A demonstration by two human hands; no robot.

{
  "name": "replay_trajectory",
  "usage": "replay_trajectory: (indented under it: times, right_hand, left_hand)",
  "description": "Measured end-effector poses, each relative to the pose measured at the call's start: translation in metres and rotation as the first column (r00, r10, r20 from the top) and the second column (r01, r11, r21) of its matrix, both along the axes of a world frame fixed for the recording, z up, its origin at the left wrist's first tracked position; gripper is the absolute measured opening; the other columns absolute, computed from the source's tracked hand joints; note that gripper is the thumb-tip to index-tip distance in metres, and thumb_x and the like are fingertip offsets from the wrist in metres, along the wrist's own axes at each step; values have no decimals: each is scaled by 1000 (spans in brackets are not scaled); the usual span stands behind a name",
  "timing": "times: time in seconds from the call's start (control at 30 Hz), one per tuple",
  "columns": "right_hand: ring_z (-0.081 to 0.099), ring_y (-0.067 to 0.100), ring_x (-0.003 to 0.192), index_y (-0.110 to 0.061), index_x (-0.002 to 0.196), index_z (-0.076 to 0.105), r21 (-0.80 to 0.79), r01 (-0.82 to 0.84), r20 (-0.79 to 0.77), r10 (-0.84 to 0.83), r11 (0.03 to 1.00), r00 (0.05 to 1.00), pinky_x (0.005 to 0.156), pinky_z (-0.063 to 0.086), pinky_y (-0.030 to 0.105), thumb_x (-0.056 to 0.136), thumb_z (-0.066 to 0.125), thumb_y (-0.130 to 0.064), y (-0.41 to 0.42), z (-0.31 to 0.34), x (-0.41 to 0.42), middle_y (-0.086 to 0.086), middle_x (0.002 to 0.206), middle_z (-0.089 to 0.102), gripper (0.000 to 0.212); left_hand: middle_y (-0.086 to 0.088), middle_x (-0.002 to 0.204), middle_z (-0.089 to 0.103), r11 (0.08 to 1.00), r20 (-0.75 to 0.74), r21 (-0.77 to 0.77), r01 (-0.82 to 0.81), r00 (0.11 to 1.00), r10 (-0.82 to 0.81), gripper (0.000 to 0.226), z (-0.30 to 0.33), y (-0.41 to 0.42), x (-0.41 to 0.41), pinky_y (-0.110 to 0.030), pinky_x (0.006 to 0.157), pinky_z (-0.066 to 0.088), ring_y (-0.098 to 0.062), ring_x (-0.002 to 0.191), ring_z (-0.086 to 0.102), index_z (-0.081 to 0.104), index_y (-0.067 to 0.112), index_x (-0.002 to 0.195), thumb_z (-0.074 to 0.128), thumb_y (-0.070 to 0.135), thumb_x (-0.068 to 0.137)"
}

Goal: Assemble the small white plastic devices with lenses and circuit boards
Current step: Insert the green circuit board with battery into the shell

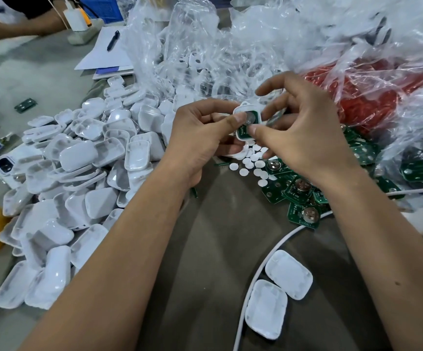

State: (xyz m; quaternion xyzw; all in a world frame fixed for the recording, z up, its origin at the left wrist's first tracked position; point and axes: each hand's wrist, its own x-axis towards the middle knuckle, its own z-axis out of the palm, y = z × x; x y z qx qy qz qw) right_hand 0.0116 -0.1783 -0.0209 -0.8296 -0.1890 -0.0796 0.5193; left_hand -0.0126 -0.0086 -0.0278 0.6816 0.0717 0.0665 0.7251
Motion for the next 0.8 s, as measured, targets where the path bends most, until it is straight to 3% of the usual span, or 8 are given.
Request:
replay_trajectory:
  times: [0.17, 0.4, 0.57, 0.8]
  right_hand:
    - [73, 11, 61, -22, 104, 76, -103, 7, 73, 1, 995, 997, 71, 63, 41, 84, 85, -13, 2, 2, -3, -4, 89, 75, 24]
    - [74, 11, 67, -23, 104, 78, -139, 23, 88, -11, 990, 996, 77, 62, 39, 84, 86, -19, 3, 1, -4, -7, 80, 74, 21]
    - [73, 13, 64, -22, 99, 79, -108, 44, 105, -33, 993, 994, 70, 62, 40, 85, 86, -24, 4, 1, -4, -1, 74, 75, 16]
    - [71, 11, 52, -19, 98, 78, -79, 31, 81, -25, 996, 996, 56, 62, 38, 87, 84, -18, 3, -1, -2, 6, 70, 74, 12]
  left_hand:
    - [-14, 86, 71, 1000, -23, -10, -2, 1000, 2, 10, -1, 2, 2, -27, 59, 59, -12, 53, 64, 76, 5, 102, 67, 9, 98]
    - [-17, 91, 70, 1000, -26, 8, -19, 999, 19, 13, -3, 2, 3, -27, 59, 59, -11, 51, 62, 75, 3, 107, 67, 9, 98]
    - [-12, 86, 68, 1000, -20, 7, -13, 1000, 13, 8, -4, 2, 4, -26, 58, 58, -11, 50, 60, 77, 10, 97, 69, 9, 97]
    - [-5, 76, 72, 1000, -18, 5, -6, 1000, 6, 9, -4, 2, 5, -23, 53, 52, -16, 51, 60, 77, 7, 100, 68, 8, 97]
